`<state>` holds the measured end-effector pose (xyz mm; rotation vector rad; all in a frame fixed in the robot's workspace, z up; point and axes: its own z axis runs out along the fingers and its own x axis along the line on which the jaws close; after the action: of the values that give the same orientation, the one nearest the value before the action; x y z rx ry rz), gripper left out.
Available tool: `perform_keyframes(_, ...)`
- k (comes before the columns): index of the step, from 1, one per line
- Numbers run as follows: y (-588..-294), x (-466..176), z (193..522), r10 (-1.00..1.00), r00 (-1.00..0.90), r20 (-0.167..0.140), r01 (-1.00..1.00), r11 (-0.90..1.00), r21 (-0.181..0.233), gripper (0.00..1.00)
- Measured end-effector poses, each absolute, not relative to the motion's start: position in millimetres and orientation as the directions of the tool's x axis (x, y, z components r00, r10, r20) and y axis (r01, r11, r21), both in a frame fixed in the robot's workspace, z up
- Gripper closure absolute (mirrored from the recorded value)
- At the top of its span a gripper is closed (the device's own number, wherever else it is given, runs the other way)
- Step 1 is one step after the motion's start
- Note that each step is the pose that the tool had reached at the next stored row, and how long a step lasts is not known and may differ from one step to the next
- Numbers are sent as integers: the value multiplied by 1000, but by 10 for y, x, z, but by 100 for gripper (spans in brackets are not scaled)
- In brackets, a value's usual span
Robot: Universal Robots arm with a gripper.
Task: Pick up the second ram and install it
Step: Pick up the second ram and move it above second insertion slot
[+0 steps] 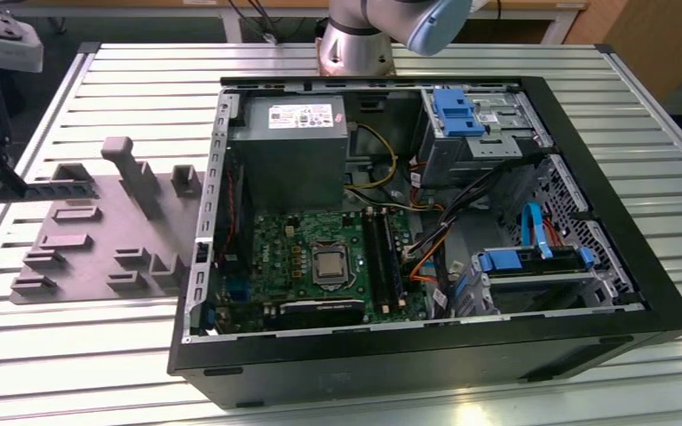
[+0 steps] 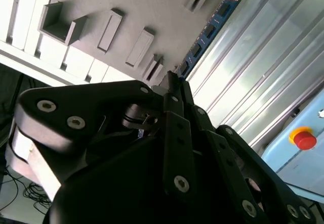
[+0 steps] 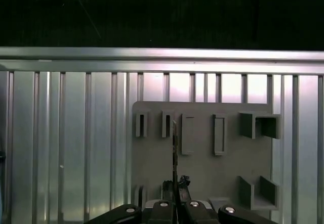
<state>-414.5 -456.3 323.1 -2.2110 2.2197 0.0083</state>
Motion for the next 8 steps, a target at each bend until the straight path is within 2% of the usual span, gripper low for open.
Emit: perform_keyframes(8, -4562, -4145, 3529, -1000, -6, -10, -1000, 6, -2, 86)
